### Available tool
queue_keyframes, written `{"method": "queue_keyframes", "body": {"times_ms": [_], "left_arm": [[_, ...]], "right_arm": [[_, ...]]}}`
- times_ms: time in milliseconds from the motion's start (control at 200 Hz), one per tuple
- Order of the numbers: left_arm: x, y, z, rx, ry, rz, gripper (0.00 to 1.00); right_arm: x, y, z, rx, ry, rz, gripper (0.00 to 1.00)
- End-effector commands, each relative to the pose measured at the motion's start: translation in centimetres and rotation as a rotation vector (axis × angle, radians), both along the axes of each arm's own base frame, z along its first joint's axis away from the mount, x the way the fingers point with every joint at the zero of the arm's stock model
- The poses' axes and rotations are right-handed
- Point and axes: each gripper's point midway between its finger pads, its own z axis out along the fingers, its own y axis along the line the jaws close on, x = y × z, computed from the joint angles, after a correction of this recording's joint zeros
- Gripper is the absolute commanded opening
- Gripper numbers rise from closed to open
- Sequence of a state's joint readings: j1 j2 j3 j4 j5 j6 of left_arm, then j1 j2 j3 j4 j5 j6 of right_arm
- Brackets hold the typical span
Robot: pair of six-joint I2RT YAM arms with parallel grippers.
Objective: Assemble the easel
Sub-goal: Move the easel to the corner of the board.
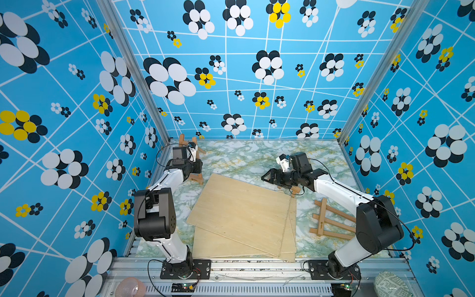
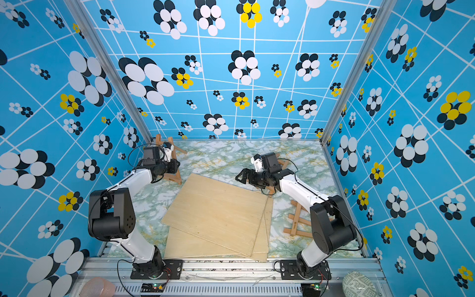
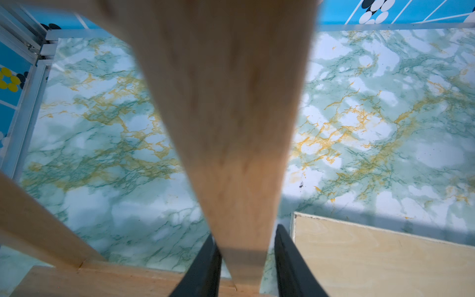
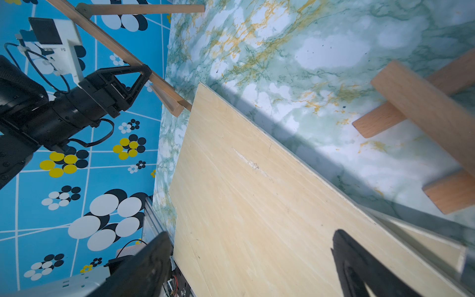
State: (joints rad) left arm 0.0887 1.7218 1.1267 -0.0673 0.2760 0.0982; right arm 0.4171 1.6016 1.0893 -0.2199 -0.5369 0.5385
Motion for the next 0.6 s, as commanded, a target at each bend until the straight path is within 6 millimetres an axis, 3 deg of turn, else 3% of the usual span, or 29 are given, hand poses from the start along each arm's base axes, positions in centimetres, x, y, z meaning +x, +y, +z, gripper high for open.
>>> {"method": "queue_keyframes", "body": {"times_ms": [0,370,485,595], "left_arm": [[1.5,-1.1,0.5,0.001,-0.029,-0.033,0.36],[2.5,-2.5,0.0,-0.005,-0.02,-0.058,0.36],[2.1,-2.5,0.2,-0.004,-0.022,-0.052,0.42],[1.5,-2.7,1.2,-0.018,-0.037,-0.044,0.57]], "right_arm": [[0.7,0.2,1.0,0.014,-0.027,0.003,0.99],[0.8,0.2,0.8,0.006,-0.025,-0.002,0.99],[1.0,0.2,0.8,0.005,-0.028,-0.002,0.99],[1.1,0.1,0.9,0.0,-0.035,-0.008,0.99]]}}
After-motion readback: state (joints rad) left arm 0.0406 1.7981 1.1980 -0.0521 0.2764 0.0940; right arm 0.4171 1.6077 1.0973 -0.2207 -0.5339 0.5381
